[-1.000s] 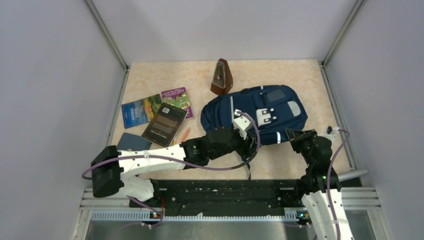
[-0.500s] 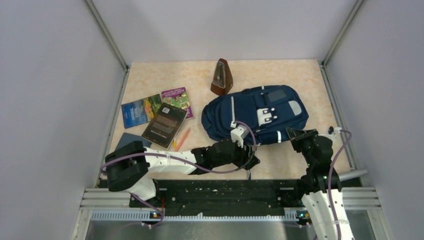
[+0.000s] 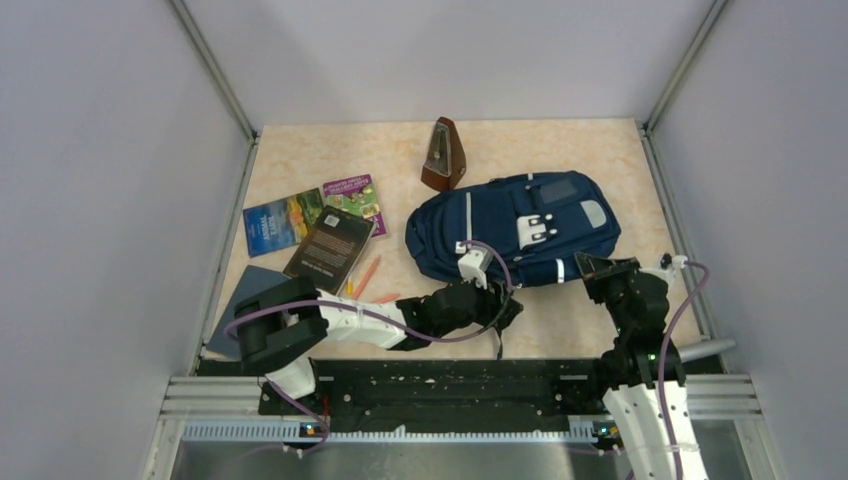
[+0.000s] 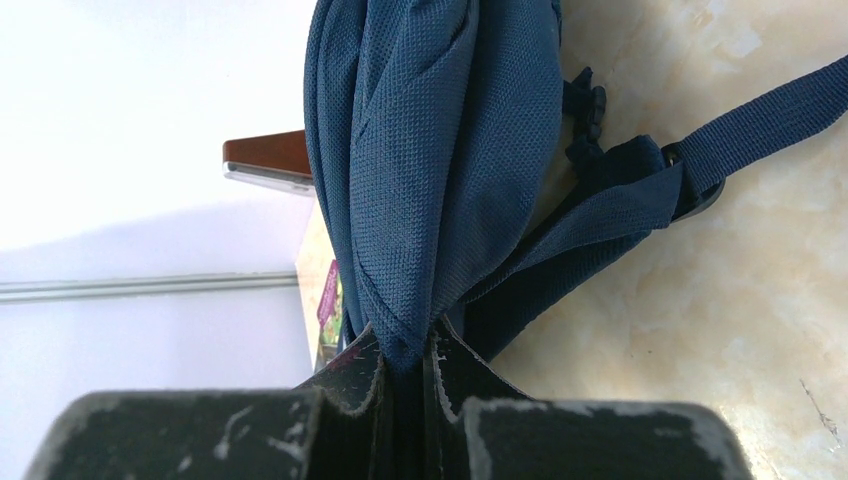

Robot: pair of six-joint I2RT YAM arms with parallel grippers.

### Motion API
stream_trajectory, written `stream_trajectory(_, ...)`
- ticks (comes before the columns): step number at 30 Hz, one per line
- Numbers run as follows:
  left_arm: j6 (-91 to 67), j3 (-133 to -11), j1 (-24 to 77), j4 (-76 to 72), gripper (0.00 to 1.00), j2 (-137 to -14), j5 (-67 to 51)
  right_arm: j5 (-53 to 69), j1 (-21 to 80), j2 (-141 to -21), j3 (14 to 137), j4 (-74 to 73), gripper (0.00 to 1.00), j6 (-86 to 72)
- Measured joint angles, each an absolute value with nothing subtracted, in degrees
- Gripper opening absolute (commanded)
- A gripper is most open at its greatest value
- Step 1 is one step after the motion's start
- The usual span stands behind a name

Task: Pack the student bag
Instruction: Unzip the student bag at the center of the board.

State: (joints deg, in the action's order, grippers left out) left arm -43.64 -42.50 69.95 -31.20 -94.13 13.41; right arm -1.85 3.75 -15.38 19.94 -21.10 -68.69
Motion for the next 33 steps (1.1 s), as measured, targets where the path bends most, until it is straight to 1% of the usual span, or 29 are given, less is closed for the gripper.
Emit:
stream_trajectory(6,-43.29,-42.5,69.95,-35.44,0.71,-95.92,16.19,-2.04,3.75,-14.98,19.94,-21.12,0.0,-69.14)
stream_trajectory(10,-42.83,-42.94,70.02,-36.51,0.66,-97.91,17.76,-2.5,3.75,-14.39,19.94,-21.3,0.0,-69.43)
stream_trajectory(13,-41.8,-43.29,70.0,-36.8,0.6,-98.61,19.11,-2.76,3.75,-14.2,19.94,-21.56,0.0,-69.69)
stream_trajectory(22,-39.35,-46.83,70.02,-37.98,0.6,-101.69,20.51,-3.75,3.75,-13.5,19.94,-22.35,0.0,-70.13)
stream_trajectory(24,-38.83,-47.2,70.02,-38.28,0.54,-102.17,20.64,-3.9,3.75,-13.5,19.94,-22.35,0.0,-70.15)
stream_trajectory(29,-37.76,-47.4,70.02,-38.7,0.24,-102.21,22.24,-3.97,3.75,-13.5,19.94,-22.35,0.0,-70.22)
stream_trajectory(30,-37.6,-47.46,70.02,-38.81,0.18,-102.21,22.5,-3.97,3.75,-13.5,19.94,-22.35,0.0,-70.26)
stream_trajectory(32,-37.3,-47.53,70.06,-39.27,0.0,-102.21,22.83,-3.92,3.75,-13.47,19.94,-22.35,0.0,-70.32)
stream_trajectory(33,-37.34,-47.53,70.08,-39.53,0.0,-102.21,22.87,-3.92,3.75,-13.47,19.94,-22.37,0.0,-70.32)
